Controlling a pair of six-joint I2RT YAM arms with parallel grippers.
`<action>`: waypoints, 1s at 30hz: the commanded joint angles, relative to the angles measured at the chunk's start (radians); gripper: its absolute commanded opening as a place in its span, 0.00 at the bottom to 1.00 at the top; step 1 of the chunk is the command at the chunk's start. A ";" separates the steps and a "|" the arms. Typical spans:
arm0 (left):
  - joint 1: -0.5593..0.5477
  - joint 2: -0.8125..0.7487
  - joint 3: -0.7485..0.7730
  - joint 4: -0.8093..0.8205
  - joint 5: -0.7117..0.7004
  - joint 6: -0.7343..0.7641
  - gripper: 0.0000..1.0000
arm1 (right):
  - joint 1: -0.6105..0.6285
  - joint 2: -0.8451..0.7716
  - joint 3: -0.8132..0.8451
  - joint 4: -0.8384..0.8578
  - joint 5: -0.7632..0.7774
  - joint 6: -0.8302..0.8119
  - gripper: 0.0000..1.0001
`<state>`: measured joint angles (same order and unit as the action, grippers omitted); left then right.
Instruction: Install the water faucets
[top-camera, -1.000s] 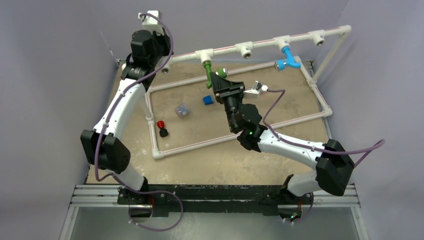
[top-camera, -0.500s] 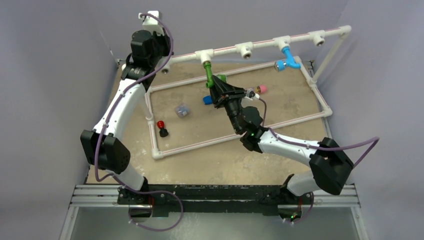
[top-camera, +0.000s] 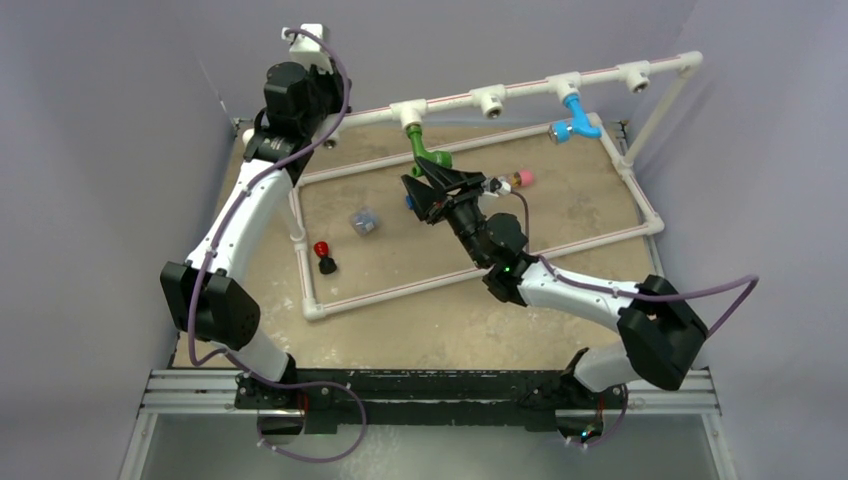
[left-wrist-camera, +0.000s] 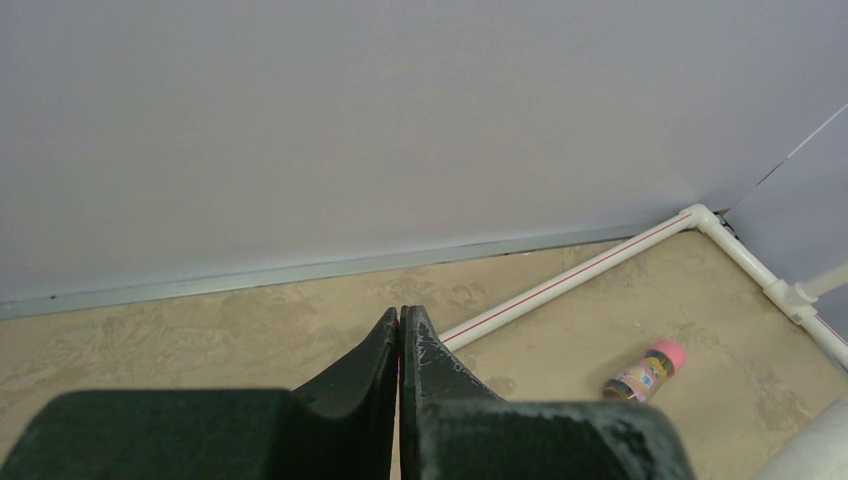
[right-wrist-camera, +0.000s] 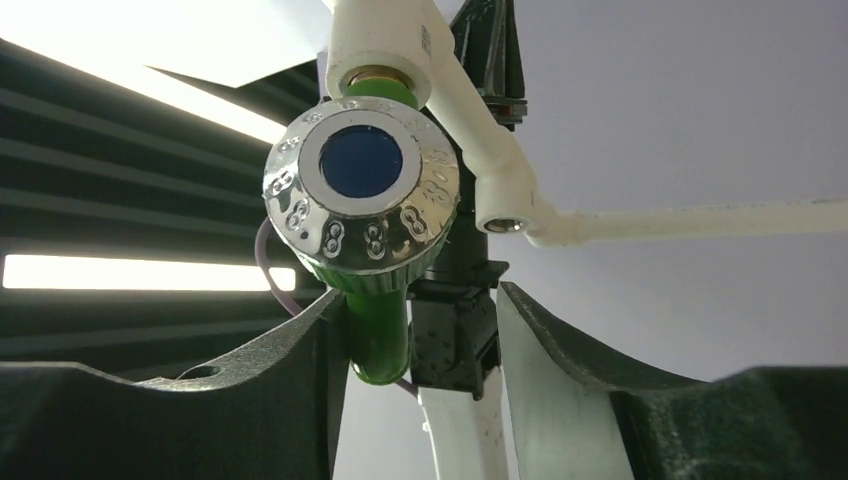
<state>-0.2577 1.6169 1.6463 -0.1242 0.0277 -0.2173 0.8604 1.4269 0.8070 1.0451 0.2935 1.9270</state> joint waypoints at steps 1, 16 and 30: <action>-0.021 0.057 -0.080 -0.239 0.056 0.012 0.00 | 0.001 -0.058 -0.032 -0.007 -0.065 -0.091 0.57; -0.021 0.075 -0.065 -0.246 0.057 0.014 0.00 | -0.026 -0.337 -0.112 -0.167 -0.052 -0.595 0.64; -0.021 0.068 -0.070 -0.242 0.048 0.024 0.00 | -0.033 -0.456 0.198 -0.684 -0.065 -1.935 0.64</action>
<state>-0.2584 1.6192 1.6474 -0.1207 0.0277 -0.2169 0.8299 0.9848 0.9264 0.5041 0.2436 0.5629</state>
